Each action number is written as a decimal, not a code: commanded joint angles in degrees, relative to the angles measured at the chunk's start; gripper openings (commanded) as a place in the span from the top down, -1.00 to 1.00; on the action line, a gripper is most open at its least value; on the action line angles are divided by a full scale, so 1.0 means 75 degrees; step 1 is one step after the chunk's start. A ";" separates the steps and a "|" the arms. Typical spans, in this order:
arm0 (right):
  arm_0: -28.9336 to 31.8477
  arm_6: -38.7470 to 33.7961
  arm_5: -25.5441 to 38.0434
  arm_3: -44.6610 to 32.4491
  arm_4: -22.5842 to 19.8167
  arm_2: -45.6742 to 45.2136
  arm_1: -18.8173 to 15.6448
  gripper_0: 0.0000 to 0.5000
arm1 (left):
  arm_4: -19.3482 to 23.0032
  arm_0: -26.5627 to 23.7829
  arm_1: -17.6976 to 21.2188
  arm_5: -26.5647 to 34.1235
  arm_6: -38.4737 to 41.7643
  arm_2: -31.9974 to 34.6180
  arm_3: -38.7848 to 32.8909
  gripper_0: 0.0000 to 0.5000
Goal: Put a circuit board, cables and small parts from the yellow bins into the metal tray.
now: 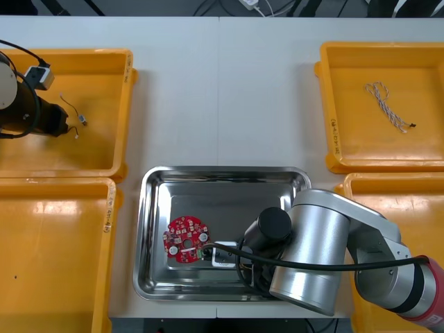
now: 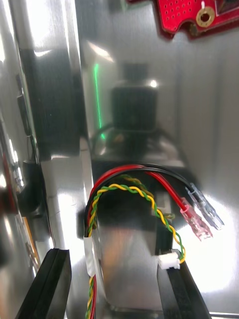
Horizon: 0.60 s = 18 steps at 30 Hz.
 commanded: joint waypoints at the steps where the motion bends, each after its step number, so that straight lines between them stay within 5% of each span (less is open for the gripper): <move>1: 0.0077 -0.0069 0.0341 -0.0261 -0.0153 -0.0484 0.0248 -1.00 | -0.0006 -0.0299 -0.0070 -0.0103 -0.0228 -0.0145 0.0031 -0.35; 3: 0.0054 -0.0092 0.0646 -0.0402 -0.0188 -0.0671 0.0307 -1.00 | 0.0017 -0.0287 -0.0070 -0.0150 -0.0240 -0.0169 0.0031 0.54; 6: -0.0040 -0.0104 0.1091 -0.0648 -0.0293 -0.0988 0.0342 -1.00 | 0.0052 -0.0205 -0.0070 -0.0314 -0.0228 -0.0216 0.0020 0.96; 18: -0.0544 -0.0116 0.1414 -0.0964 -0.1653 -0.2816 0.0377 -1.00 | 0.0134 -0.0135 -0.0058 -0.0373 -0.0240 -0.0216 0.0020 1.00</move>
